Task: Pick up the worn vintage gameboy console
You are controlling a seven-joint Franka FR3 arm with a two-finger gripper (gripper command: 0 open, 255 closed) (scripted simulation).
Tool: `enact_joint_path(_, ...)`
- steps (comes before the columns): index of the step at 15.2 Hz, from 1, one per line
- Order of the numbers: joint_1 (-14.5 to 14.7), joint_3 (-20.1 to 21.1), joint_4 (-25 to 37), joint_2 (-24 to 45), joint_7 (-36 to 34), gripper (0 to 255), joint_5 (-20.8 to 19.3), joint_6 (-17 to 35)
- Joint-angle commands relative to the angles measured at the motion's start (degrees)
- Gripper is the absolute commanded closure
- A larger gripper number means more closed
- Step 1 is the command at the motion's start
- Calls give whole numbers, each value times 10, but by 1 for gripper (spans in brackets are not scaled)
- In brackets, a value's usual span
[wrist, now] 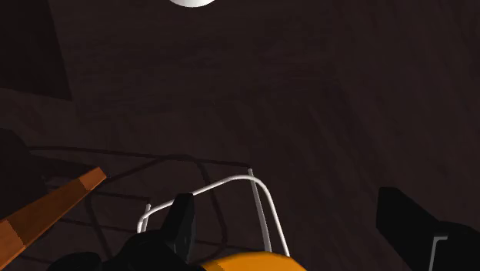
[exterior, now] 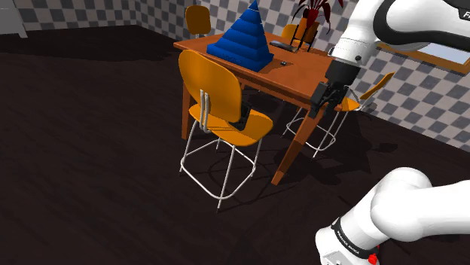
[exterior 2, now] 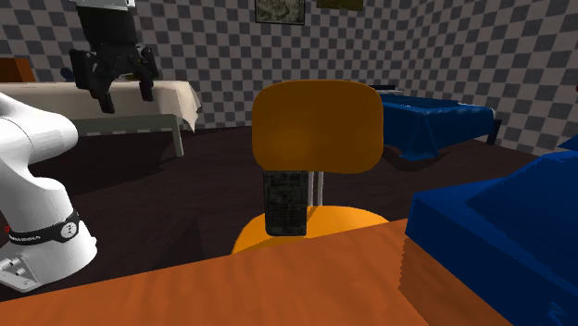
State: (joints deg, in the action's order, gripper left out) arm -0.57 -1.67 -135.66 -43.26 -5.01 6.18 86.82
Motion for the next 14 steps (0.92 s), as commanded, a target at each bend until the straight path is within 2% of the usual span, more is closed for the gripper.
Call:
enact_joint_path(1,0,0,0,0,0,0,0,0)
enact_joint_path(7,-2,14,23,111,-9,0,-6,105)
enact_joint_path(14,-5,26,86,251,-25,0,-19,204)
